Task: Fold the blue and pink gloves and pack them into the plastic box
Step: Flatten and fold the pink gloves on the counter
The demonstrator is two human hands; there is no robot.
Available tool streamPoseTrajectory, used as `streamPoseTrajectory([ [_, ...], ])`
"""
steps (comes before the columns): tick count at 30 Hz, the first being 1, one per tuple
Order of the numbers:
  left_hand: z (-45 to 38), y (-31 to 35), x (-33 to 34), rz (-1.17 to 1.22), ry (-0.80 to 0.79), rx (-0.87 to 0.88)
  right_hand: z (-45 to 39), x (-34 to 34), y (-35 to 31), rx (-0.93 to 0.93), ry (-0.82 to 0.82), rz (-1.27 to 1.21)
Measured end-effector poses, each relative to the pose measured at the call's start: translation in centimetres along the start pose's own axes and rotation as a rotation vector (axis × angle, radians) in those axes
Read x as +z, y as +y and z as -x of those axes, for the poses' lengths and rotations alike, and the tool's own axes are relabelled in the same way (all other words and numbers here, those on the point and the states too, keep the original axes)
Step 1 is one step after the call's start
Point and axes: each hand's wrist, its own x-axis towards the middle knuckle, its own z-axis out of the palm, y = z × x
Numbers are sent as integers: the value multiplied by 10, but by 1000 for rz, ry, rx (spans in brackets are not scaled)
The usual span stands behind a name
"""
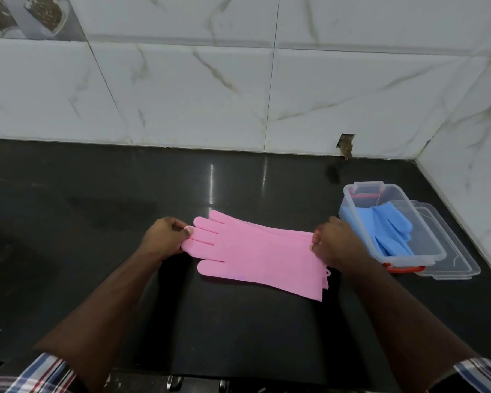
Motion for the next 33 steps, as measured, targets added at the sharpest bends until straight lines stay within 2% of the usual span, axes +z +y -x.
streamPoseTrajectory([
  [5,3,2,1,213,-27,-9,12,-3,6,-11,108,-510],
  [8,2,-1,3,276,-64,-50,16,-2,5,18,224,-679],
  [10,1,-4,3,279,-71,-56,13,-1,6,69,255,-663],
  [19,-2,-3,6,196,-25,-44,-6,15,9,173,170,-443],
  [21,-1,-2,8,152,-9,-23,-6,20,8,156,158,-310],
  [23,1,-1,10,93,14,8,-4,22,6,101,221,-230],
  [26,3,-1,12,54,39,23,2,25,0,-37,272,-269],
  [29,3,-2,12,37,41,33,4,27,-9,-111,200,-262],
  [33,5,0,13,-122,120,126,4,27,-7,-104,110,-196],
])
